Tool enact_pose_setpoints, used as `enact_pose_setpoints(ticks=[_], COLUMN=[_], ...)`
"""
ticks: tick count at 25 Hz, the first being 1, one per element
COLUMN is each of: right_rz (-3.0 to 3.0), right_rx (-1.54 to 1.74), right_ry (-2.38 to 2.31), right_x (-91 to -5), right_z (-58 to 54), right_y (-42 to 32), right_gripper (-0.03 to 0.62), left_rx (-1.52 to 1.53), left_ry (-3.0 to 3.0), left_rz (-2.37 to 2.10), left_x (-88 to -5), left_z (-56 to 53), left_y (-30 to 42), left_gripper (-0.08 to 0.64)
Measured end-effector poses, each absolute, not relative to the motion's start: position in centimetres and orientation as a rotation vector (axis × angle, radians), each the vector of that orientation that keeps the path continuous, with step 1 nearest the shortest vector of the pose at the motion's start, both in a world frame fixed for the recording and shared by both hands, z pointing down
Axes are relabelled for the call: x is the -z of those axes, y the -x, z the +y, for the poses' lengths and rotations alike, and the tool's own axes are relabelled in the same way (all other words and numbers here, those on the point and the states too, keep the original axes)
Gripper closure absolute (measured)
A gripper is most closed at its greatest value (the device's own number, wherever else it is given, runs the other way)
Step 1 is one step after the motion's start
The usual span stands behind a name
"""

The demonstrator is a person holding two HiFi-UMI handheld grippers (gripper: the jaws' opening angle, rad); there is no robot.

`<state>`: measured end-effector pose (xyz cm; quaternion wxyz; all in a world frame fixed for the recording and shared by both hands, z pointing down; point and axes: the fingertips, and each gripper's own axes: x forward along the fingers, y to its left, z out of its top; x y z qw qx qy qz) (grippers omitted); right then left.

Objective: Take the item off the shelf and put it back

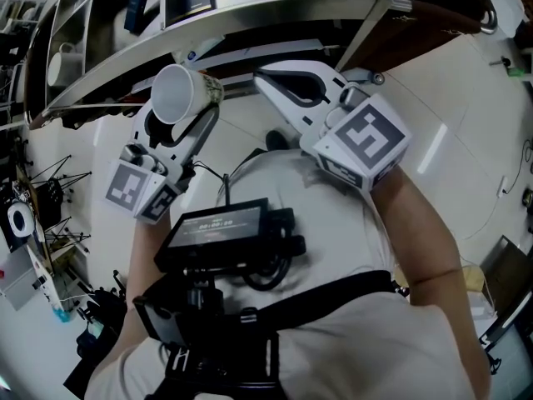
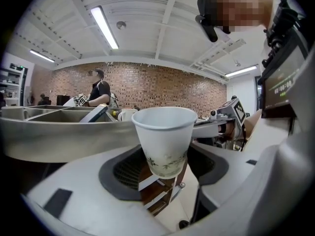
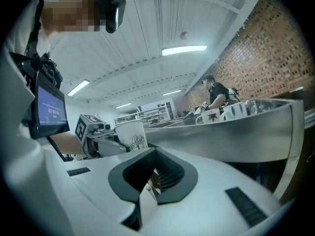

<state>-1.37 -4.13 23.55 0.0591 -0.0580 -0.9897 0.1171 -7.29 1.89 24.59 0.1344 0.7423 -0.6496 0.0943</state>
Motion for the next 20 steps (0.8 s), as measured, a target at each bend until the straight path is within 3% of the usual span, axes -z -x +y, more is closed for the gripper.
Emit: enact_pose_setpoints(ticks=[20], right_rz=[-2.899], right_rx=[-0.301], right_ry=[0.361], right_x=[-25.1], right_z=[-1.8], right_y=[3.4], right_gripper=[0.584], left_rx=[-0.28], left_ry=[-1.884], left_rz=[-2.105], left_x=[-29.3], left_z=[4.3], left_y=[10.5], left_gripper=[0.258])
